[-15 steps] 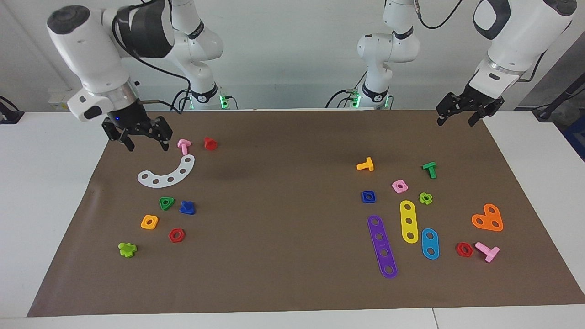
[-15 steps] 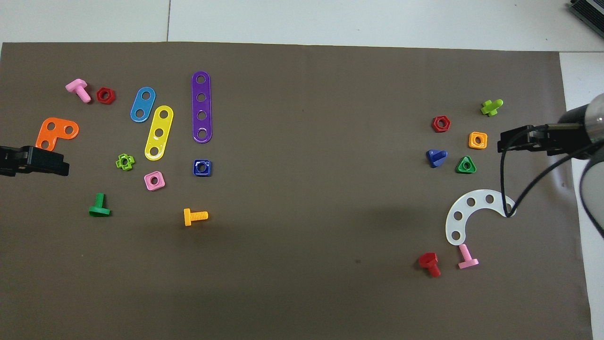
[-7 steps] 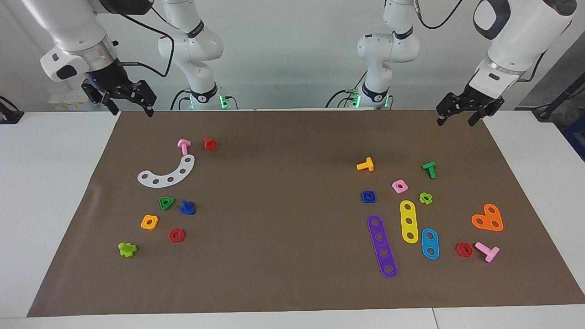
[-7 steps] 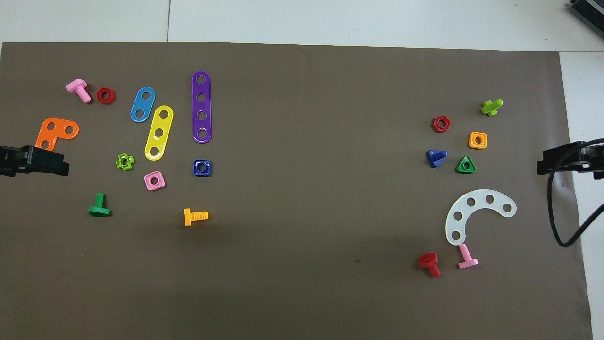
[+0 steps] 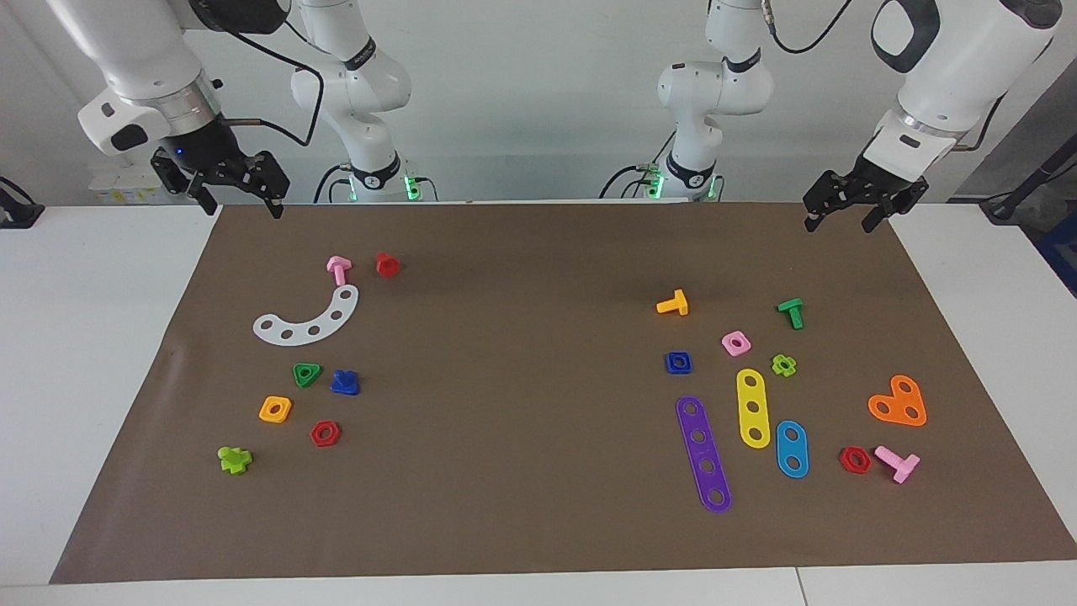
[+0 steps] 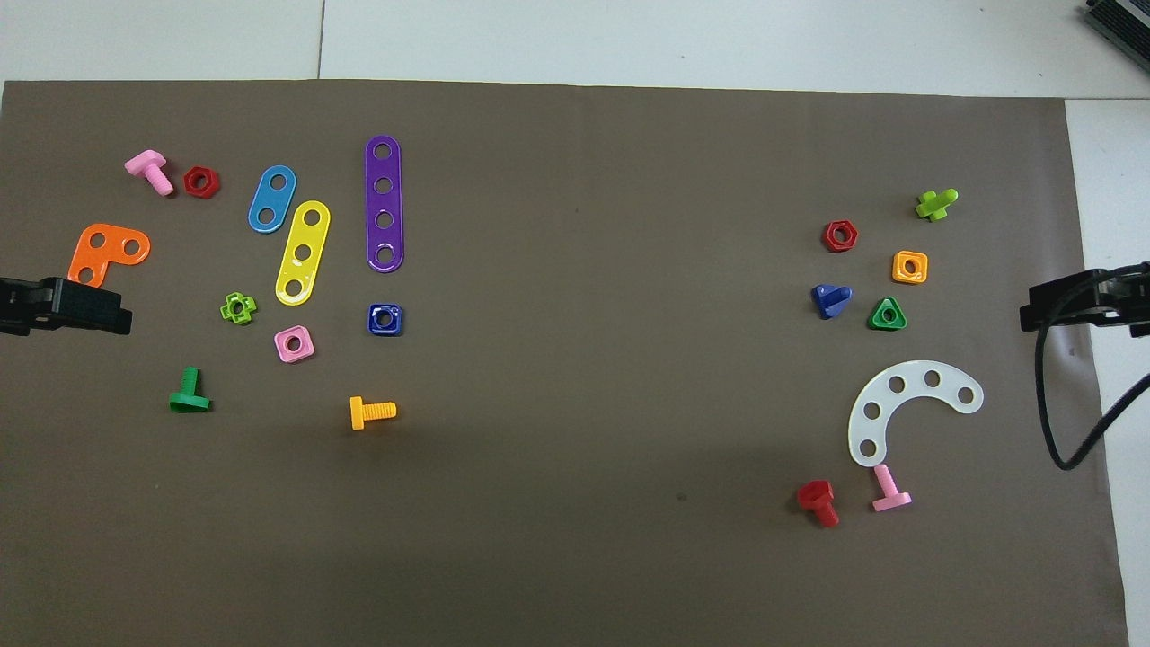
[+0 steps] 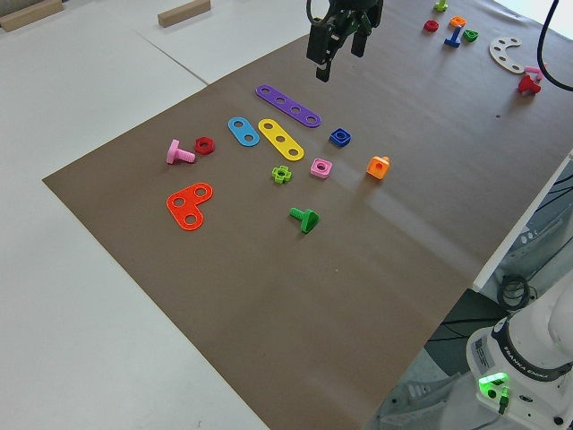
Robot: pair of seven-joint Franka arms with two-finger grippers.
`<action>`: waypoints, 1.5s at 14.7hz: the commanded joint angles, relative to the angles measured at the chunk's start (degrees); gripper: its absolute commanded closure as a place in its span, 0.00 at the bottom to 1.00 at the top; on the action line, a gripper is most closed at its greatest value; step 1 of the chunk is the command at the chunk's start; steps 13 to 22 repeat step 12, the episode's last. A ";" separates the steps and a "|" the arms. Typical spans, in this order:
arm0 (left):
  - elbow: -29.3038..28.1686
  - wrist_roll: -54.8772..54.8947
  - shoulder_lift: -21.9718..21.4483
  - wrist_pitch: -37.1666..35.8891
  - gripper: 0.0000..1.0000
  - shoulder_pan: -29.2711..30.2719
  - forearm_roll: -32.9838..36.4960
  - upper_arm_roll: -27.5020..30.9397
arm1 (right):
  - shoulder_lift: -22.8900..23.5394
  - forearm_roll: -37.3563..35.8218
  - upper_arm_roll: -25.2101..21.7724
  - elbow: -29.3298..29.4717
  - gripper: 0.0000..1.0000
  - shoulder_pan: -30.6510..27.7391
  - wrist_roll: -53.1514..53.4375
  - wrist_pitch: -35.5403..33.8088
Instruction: Unscrew and place screws in storage area
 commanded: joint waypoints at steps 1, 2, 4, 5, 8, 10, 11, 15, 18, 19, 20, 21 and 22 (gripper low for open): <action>-2.03 -0.62 -1.74 1.30 0.00 0.52 -0.59 -0.38 | -0.55 -0.81 0.47 -1.09 0.00 -0.25 -1.77 1.86; -2.03 -0.62 -1.74 1.30 0.00 0.52 -0.59 -0.38 | -0.46 -0.72 0.47 -1.09 0.00 -0.25 -1.68 1.86; -2.12 -0.62 -1.74 1.30 0.00 0.52 -0.59 -0.38 | -0.46 -0.63 0.56 -1.09 0.00 -0.25 -1.15 1.86; -2.03 -0.62 -1.74 1.30 0.00 0.52 -0.59 -0.38 | -0.46 -0.63 0.56 -1.00 0.00 -0.34 -1.15 1.86; -2.03 -0.62 -1.74 1.30 0.00 0.52 -0.59 -0.38 | -0.55 -0.20 0.56 -0.82 0.00 -0.51 -0.97 1.77; -2.12 -0.62 -1.74 1.30 0.00 0.52 -0.59 -0.38 | -0.55 -0.20 0.56 -0.91 0.00 -0.69 -0.97 1.77; -2.12 -0.62 -1.74 1.30 0.00 0.52 -0.59 -0.38 | -0.64 -0.20 0.56 -1.00 0.00 -0.69 -0.97 1.77; -2.03 -0.62 -1.74 1.30 0.00 0.52 -0.59 -0.38 | -0.81 -0.20 0.56 -1.35 0.00 -0.51 -1.24 1.68; -2.03 -0.62 -1.74 1.30 0.00 0.52 -0.59 -0.38 | -0.81 -0.20 0.56 -1.35 0.00 -0.51 -1.24 1.68; -2.03 -0.62 -1.74 1.30 0.00 0.52 -0.59 -0.38 | -0.81 -0.20 0.56 -1.35 0.00 -0.51 -1.24 1.68; -2.03 -0.62 -1.74 1.30 0.00 0.52 -0.59 -0.38 | -0.81 -0.20 0.56 -1.35 0.00 -0.51 -1.24 1.68; -2.03 -0.62 -1.74 1.30 0.00 0.52 -0.59 -0.38 | -0.81 -0.20 0.56 -1.35 0.00 -0.51 -1.24 1.68; -2.03 -0.62 -1.74 1.30 0.00 0.52 -0.59 -0.38 | -0.81 -0.20 0.56 -1.35 0.00 -0.51 -1.24 1.68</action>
